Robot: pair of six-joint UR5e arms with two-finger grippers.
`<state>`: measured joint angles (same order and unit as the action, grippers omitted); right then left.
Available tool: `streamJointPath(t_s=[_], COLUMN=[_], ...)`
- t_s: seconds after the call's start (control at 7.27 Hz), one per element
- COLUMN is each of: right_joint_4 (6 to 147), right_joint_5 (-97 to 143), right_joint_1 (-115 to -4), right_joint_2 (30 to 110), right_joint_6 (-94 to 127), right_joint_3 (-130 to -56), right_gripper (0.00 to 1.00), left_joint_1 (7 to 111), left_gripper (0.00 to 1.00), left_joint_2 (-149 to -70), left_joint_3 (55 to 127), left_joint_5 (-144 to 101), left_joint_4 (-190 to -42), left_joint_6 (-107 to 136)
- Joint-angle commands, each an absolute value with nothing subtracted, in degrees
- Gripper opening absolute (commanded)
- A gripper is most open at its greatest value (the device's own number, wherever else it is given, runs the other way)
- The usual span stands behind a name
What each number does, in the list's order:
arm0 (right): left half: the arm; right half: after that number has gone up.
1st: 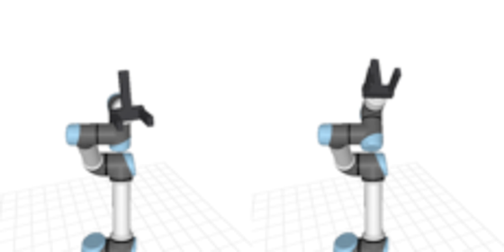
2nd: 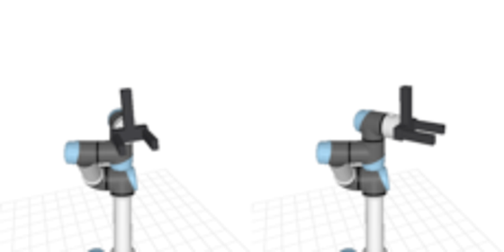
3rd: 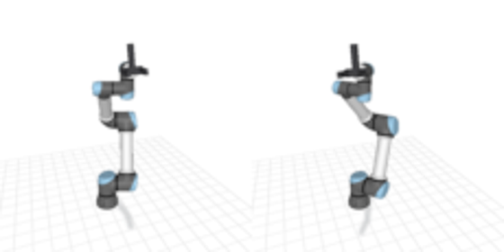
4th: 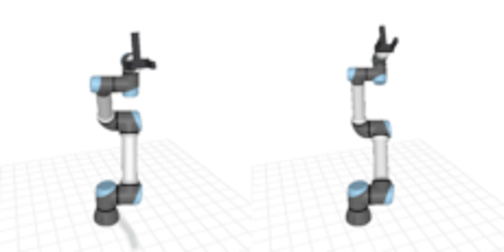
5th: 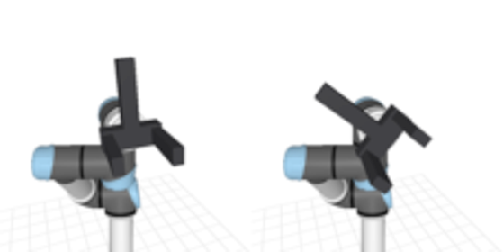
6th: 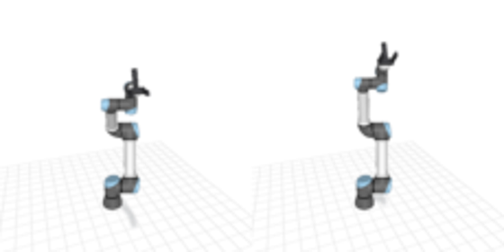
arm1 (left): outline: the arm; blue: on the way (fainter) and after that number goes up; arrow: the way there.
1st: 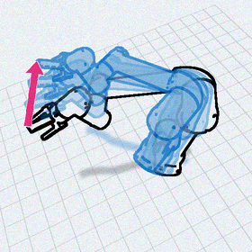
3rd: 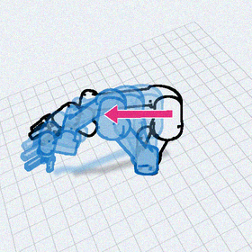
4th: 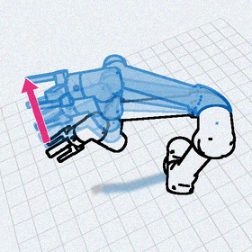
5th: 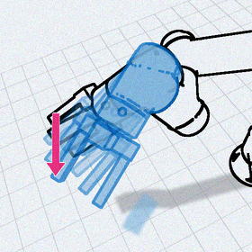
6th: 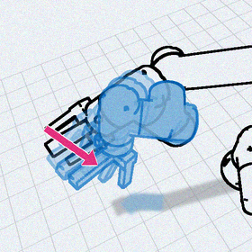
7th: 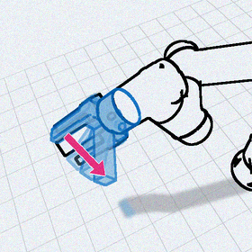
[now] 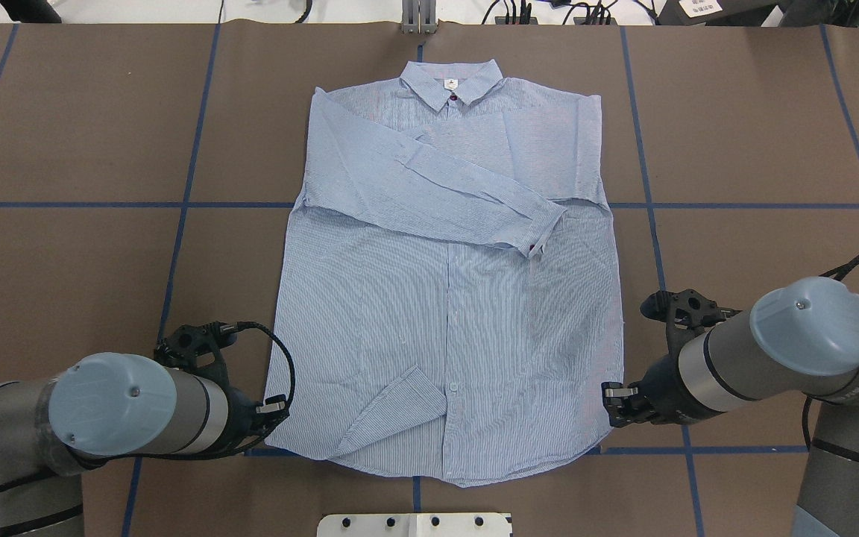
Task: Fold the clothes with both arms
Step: 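Lift the hem with both grippers and fold it toward the collar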
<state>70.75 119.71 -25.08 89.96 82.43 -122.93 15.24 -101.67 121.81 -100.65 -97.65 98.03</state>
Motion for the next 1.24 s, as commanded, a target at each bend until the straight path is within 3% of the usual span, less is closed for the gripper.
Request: streamJointPath(t_s=[0.0, 0.41, 1.1], right_joint_4=[70.66, 70.05, 68.73], right_joint_5=[124.34, 132.51, 141.14], right_joint_1=[-25.84, -26.98, -26.29], right_joint_2=[90.26, 90.44, 91.05], right_joint_6=[82.27, 82.00, 82.09], right_joint_3=[-124.71, -125.16, -125.24], right_gripper=[0.00, 0.00, 0.00], left_joint_1=[15.21, 14.42, 6.44], left_gripper=[0.00, 0.00, 0.00], left_joint_2=[-101.69, -101.60, -101.69], left_joint_3=[125.67, 133.48, 137.54], left_joint_5=[-100.72, -100.98, -103.97], left_joint_4=[-93.97, -84.49, -79.72], left_joint_6=[97.74, 97.38, 98.17])
